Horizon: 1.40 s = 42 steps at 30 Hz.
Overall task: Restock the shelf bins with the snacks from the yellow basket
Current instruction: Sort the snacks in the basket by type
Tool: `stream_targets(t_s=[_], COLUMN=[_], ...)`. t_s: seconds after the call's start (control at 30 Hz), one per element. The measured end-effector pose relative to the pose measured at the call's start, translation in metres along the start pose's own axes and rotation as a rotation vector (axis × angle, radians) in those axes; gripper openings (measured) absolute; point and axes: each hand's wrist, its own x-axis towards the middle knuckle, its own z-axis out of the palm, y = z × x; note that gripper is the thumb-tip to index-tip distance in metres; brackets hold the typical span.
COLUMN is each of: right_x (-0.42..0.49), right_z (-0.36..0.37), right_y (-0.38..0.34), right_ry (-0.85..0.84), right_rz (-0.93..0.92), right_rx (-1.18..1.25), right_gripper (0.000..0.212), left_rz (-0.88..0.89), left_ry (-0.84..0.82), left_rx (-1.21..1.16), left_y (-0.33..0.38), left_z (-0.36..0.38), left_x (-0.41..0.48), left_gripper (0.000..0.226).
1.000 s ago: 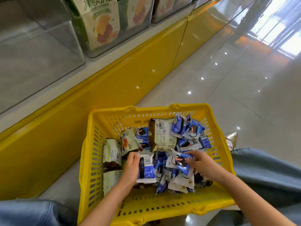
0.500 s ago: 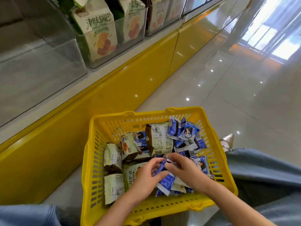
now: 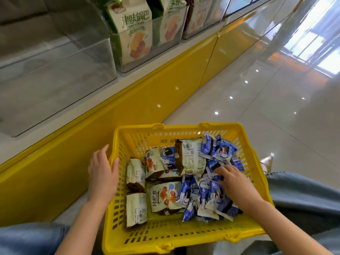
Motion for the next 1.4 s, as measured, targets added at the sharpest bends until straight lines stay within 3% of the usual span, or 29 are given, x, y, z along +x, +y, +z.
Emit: stream_targets(t_s=[0.07,0.17,0.27,0.4,0.67,0.73,0.8,0.9,0.97,1.07,1.17,1.23,1.3,1.4], right_x=[0.007,0.019,0.038,0.048,0.047,0.040,0.035,0.028,0.020,0.009,0.004,0.007,0.013,0.024], right_z=[0.008,0.034,0.065,0.092,0.093,0.083,0.068,0.047,0.036,0.027,0.017,0.007,-0.003,-0.009], right_y=[-0.024,-0.054,-0.071,-0.074,-0.075,-0.078,-0.083,-0.093,-0.102,-0.115,-0.125,-0.129,-0.134,-0.144], right_ry=[0.033,-0.132,-0.284,-0.308,-0.340,-0.245,-0.164,-0.151,-0.217,-0.238,-0.117,0.024,0.093,0.006], right_rz=[-0.051,-0.094,-0.057,-0.033,-0.150,-0.148,-0.115,-0.002,0.028,-0.035,-0.034,0.029,0.052,-0.009], right_rx=[0.182,0.326,0.279,0.173,-0.006,0.085,0.223,0.504,0.659,0.745,0.783,0.827,0.908,1.045], right_gripper=[0.030,0.038,0.056,0.067,0.043,0.042,0.041,0.034,0.024,0.016,0.013,0.008,0.007,0.004], left_rz=[-0.139,-0.133,-0.116,-0.119,-0.140,-0.159,-0.161,0.039,0.126,-0.107,-0.241,-0.298,-0.360,-0.449], left_ry=[-0.121,-0.126,-0.067,-0.091,-0.075,-0.074,0.030,0.223,0.075,-0.472,-0.789,-0.833,-0.739,-0.502], left_rx=[-0.095,-0.181,-0.222,-0.275,-0.318,-0.227,0.007,0.173,-0.027,-0.505,-0.652,-0.835,-1.030,-1.241], left_y=[-0.010,-0.017,-0.022,-0.021,-0.025,-0.020,-0.014,0.001,0.017,0.036,0.030,0.027,0.026,0.027], left_z=[0.007,0.017,0.019,0.018,0.019,0.017,0.014,0.010,0.012,0.024,0.032,0.032,0.029,0.025], left_x=[-0.001,-0.006,-0.004,-0.004,-0.002,-0.003,-0.009,-0.026,-0.039,-0.057,-0.064,-0.063,-0.059,-0.050], left_gripper=[0.041,0.023,0.015,0.018,0.028,0.032,0.040,0.034,0.032,0.044,0.046,0.034,0.039,0.044])
